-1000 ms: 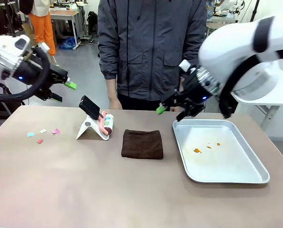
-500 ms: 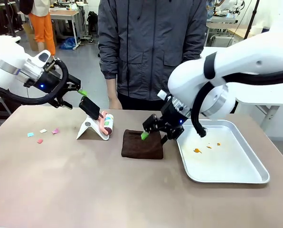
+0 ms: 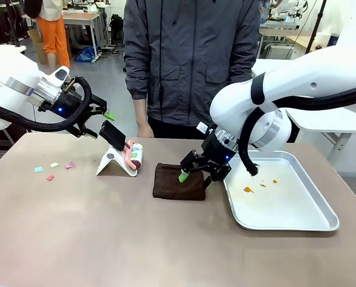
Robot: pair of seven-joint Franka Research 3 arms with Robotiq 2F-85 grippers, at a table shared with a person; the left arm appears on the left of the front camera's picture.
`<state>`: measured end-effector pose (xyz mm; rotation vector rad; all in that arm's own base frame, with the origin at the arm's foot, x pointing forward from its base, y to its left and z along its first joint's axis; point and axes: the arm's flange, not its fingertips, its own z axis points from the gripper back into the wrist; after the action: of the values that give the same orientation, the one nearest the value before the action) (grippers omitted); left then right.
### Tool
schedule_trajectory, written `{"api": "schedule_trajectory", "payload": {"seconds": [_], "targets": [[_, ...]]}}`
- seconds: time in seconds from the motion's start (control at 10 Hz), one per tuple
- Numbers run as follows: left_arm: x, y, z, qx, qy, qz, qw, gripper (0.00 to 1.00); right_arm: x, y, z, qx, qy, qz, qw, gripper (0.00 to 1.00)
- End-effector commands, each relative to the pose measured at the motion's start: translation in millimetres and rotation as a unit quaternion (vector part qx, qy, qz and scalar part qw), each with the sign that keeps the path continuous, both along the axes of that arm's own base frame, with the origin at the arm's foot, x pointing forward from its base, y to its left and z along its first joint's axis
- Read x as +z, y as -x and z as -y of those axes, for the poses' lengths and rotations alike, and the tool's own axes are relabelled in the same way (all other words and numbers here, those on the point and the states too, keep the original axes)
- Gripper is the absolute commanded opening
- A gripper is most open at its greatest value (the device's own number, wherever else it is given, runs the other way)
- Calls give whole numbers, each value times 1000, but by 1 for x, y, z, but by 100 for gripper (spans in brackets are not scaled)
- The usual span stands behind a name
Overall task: Clean the surface of the table.
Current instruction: Hold the Lint Roller with your left hand and the towel with your right hand.
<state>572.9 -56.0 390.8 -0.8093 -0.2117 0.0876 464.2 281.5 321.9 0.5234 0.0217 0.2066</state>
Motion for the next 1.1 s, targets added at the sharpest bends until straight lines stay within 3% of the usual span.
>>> {"api": "schedule_trajectory", "payload": {"seconds": [0.0, 0.2, 0.4, 0.6, 1.0], "targets": [[2, 2, -2, -1, -6, 11, 1000, 100, -3, 4, -2, -1, 4, 7, 1000, 100], [0, 0, -1, 1, -1, 1, 1000, 100, -1, 1, -1, 1, 0, -1, 1000, 100], [-3, 2, 9, -3, -6, -6, 1000, 100, 9, -7, -9, -29, 45, 20, 998, 100], [-6, 1, 13, -6, -9, -10, 1000, 100, 3, -26, -18, -96, 107, 25, 989, 100], [-7, 0, 18, -8, -16, -10, 1000, 100, -8, -42, -28, -107, 106, 35, 988, 100]]}}
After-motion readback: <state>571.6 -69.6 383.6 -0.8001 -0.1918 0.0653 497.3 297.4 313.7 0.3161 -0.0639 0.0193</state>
